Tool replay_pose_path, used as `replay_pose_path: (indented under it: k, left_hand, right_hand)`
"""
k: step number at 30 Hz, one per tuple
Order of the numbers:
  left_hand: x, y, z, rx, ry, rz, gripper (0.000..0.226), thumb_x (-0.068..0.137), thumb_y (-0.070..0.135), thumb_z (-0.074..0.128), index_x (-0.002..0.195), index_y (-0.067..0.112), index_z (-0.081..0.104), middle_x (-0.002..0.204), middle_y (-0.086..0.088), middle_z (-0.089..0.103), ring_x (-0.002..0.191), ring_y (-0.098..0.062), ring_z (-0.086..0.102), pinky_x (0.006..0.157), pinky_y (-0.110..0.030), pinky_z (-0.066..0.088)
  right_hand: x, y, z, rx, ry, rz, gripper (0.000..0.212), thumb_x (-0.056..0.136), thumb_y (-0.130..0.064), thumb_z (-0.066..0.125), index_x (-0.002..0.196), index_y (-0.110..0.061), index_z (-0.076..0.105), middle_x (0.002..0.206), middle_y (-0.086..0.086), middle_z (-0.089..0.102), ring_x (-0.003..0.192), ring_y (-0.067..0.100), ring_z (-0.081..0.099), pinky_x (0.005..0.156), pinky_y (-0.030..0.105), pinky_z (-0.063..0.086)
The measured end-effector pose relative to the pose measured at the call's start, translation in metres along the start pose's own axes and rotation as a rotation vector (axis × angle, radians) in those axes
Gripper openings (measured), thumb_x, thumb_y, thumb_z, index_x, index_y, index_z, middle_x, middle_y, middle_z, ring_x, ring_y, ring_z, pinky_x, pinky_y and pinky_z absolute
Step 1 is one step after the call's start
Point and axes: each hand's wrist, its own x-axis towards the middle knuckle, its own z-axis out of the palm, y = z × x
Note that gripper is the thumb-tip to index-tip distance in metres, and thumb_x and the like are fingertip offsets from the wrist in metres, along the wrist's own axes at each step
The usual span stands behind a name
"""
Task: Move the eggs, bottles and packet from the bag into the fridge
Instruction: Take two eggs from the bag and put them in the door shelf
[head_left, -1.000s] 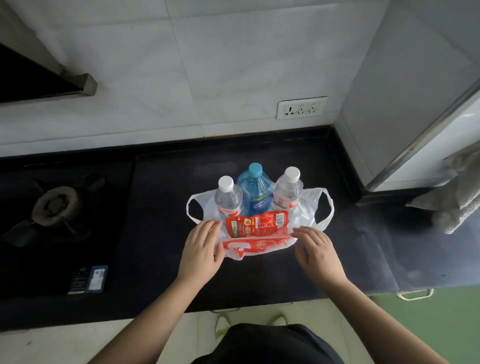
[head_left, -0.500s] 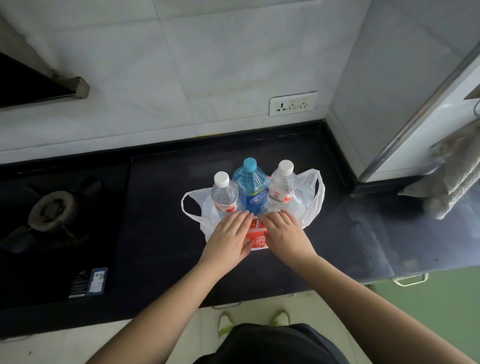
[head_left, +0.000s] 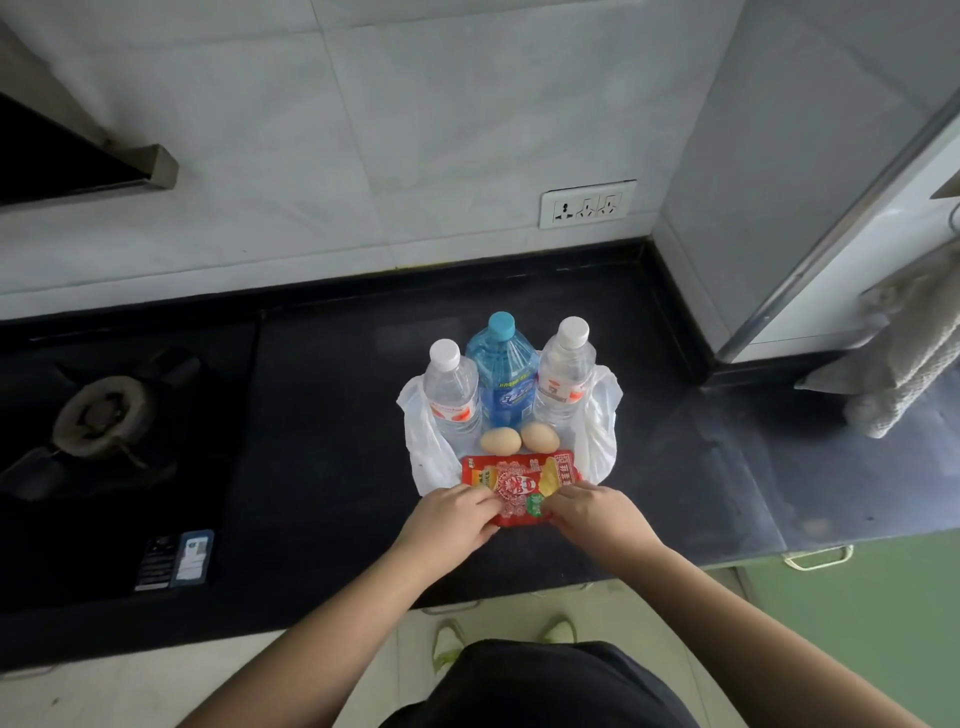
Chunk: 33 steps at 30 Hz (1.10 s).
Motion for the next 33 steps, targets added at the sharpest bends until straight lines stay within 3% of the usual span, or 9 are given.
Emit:
replay_pose_path:
  k: [3, 7, 12, 17, 20, 24, 27, 30, 33]
  left_hand:
    - [0.005, 0.003, -0.003, 0.005, -0.043, -0.042, 0.021, 0.09, 0.032, 0.061, 0.105, 0.02, 0.068, 0.103, 0.006, 0.066, 0.091, -0.018, 0.064, 0.069, -0.036, 0.056]
    - [0.018, 0.004, -0.007, -0.036, 0.043, -0.084, 0.021, 0.094, 0.029, 0.055, 0.101, 0.014, 0.067, 0.097, -0.001, 0.065, 0.087, -0.022, 0.063, 0.068, -0.037, 0.054]
    - [0.042, 0.007, -0.014, -0.078, 0.103, -0.207, 0.034, 0.095, 0.025, 0.057, 0.127, 0.014, 0.057, 0.121, -0.004, 0.062, 0.105, -0.023, 0.061, 0.086, -0.035, 0.051]
    - [0.06, 0.013, -0.011, -0.05, 0.112, -0.239, 0.049, 0.09, 0.014, 0.063, 0.136, 0.008, 0.049, 0.136, -0.011, 0.053, 0.124, -0.027, 0.053, 0.104, -0.034, 0.041]
    - [0.068, 0.017, -0.002, 0.008, 0.076, -0.317, 0.058, 0.093, 0.015, 0.061, 0.145, 0.007, 0.037, 0.146, -0.013, 0.044, 0.134, -0.026, 0.043, 0.111, -0.034, 0.033]
    - [0.071, 0.019, 0.01, 0.034, 0.041, -0.342, 0.05, 0.077, 0.011, 0.076, 0.123, 0.008, 0.059, 0.117, -0.013, 0.062, 0.109, -0.027, 0.062, 0.095, -0.036, 0.049]
    - [0.075, 0.016, 0.015, 0.07, 0.072, -0.334, 0.049, 0.059, 0.005, 0.085, 0.104, 0.006, 0.066, 0.093, -0.012, 0.064, 0.085, -0.026, 0.066, 0.076, -0.037, 0.057]
    - [0.079, 0.019, 0.017, 0.146, 0.068, -0.331, 0.044, 0.062, 0.001, 0.082, 0.103, 0.004, 0.067, 0.093, -0.013, 0.062, 0.081, -0.028, 0.065, 0.074, -0.038, 0.056]
    - [0.08, 0.02, 0.017, 0.16, 0.028, -0.346, 0.04, 0.073, -0.001, 0.074, 0.112, 0.001, 0.064, 0.104, -0.016, 0.061, 0.09, -0.031, 0.064, 0.081, -0.04, 0.055]
  right_hand:
    - [0.005, -0.004, -0.006, 0.063, 0.013, 0.0, 0.013, 0.087, -0.028, 0.061, 0.096, -0.021, 0.069, 0.087, -0.004, 0.069, 0.08, 0.019, 0.066, 0.066, 0.036, 0.057]
    - [0.02, -0.008, -0.014, 0.156, 0.108, 0.061, 0.025, 0.088, -0.019, 0.063, 0.112, -0.014, 0.066, 0.106, 0.005, 0.068, 0.097, 0.025, 0.063, 0.081, 0.04, 0.055]
    - [0.047, -0.01, -0.013, 0.144, 0.098, 0.128, 0.043, 0.09, -0.017, 0.059, 0.132, -0.01, 0.055, 0.133, 0.007, 0.057, 0.126, 0.027, 0.05, 0.106, 0.037, 0.039]
    - [0.065, -0.011, -0.011, 0.087, 0.015, 0.186, 0.045, 0.097, -0.017, 0.046, 0.141, -0.017, 0.043, 0.147, 0.002, 0.043, 0.139, 0.022, 0.033, 0.112, 0.035, 0.028]
    - [0.069, -0.009, -0.01, 0.052, -0.011, 0.187, 0.046, 0.095, -0.015, 0.044, 0.141, -0.017, 0.041, 0.146, 0.002, 0.042, 0.138, 0.022, 0.033, 0.112, 0.034, 0.027]
    - [0.071, -0.008, -0.006, 0.046, 0.006, 0.204, 0.047, 0.093, -0.016, 0.048, 0.14, -0.018, 0.042, 0.139, 0.003, 0.047, 0.132, 0.023, 0.04, 0.109, 0.036, 0.032]
    - [0.073, -0.009, -0.003, 0.04, 0.03, 0.208, 0.041, 0.091, -0.015, 0.051, 0.132, -0.016, 0.05, 0.127, 0.005, 0.051, 0.12, 0.026, 0.047, 0.101, 0.037, 0.039]
    - [0.074, -0.01, -0.001, 0.051, 0.038, 0.219, 0.034, 0.089, -0.013, 0.054, 0.123, -0.012, 0.057, 0.12, 0.008, 0.052, 0.113, 0.028, 0.05, 0.095, 0.039, 0.046]
    - [0.071, -0.009, 0.001, 0.051, 0.009, 0.204, 0.038, 0.091, -0.016, 0.057, 0.129, -0.013, 0.055, 0.132, 0.008, 0.05, 0.125, 0.028, 0.045, 0.101, 0.04, 0.042]
